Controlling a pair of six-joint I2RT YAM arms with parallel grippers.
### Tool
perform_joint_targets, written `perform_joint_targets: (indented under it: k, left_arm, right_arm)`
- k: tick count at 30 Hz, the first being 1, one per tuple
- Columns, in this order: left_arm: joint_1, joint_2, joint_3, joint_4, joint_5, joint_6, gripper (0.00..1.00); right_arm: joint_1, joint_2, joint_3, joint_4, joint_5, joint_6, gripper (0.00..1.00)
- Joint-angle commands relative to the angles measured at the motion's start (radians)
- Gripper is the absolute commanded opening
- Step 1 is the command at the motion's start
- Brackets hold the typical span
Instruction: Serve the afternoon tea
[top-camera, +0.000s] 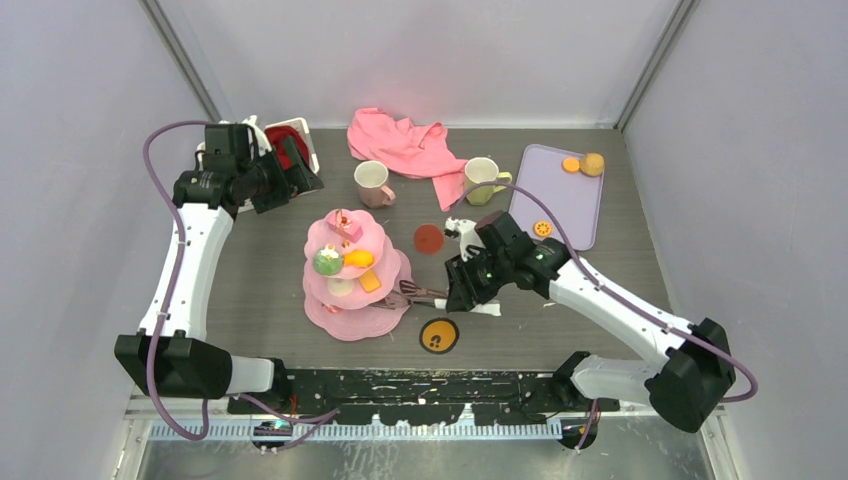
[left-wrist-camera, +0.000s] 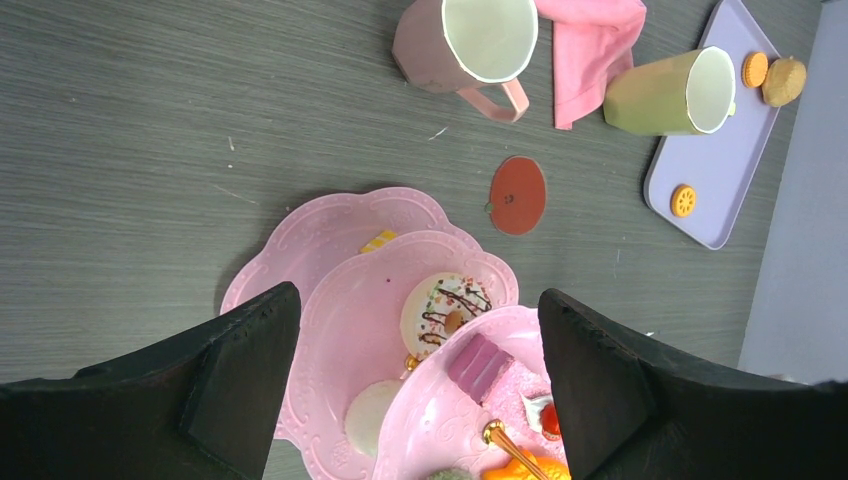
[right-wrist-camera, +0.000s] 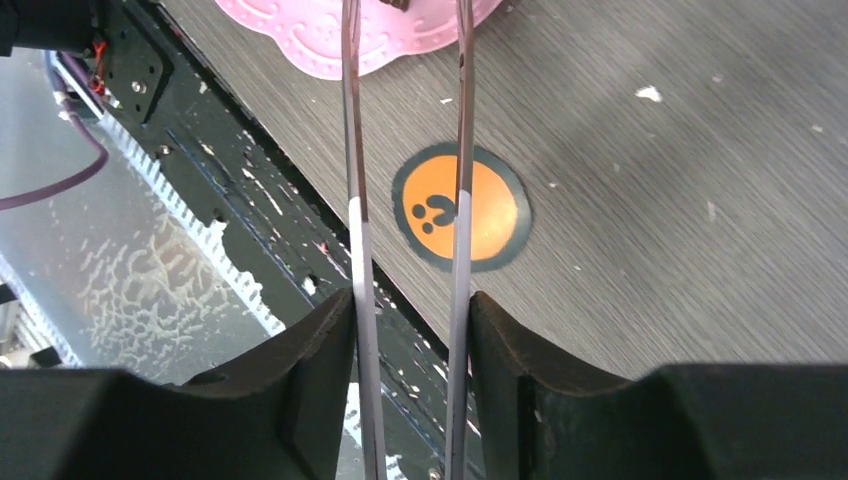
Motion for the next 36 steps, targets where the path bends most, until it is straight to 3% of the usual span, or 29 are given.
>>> perform_joint_targets:
  k: [1, 4, 10, 13, 24, 36]
  left_arm:
    - [0.003, -0.014, 0.028, 0.025, 0.003, 0.003, 0.88]
    - [0.004, -0.011, 0.026, 0.031, 0.01, -0.001, 0.88]
    - [0.004, -0.006, 0.028, 0.034, 0.018, -0.004, 0.88]
    - [0.004, -0.01, 0.027, 0.034, 0.017, -0.004, 0.88]
    - [0.004, -0.015, 0.034, 0.026, 0.015, -0.007, 0.88]
    - [0.004, -0.007, 0.043, 0.019, 0.009, -0.005, 0.88]
  right_arm:
    - [-0.031, -0.094, 0.084, -0.094, 0.084, -0.044, 0.45]
    - [-0.059, -0.145, 0.1, -0.135, 0.118, -0.049, 0.35]
    - [-0.117, -0.178, 0.136, -0.17, 0.218, -0.041, 0.06]
    - [-0.134, -0.171, 0.142, -0.158, 0.321, -0.014, 0.02]
    - [-0.134, -0.077, 0.096, -0.043, 0.694, 0.128, 0.11]
    - [-0.138, 0.051, -0.033, 0.096, 0.695, 0.17, 0.38]
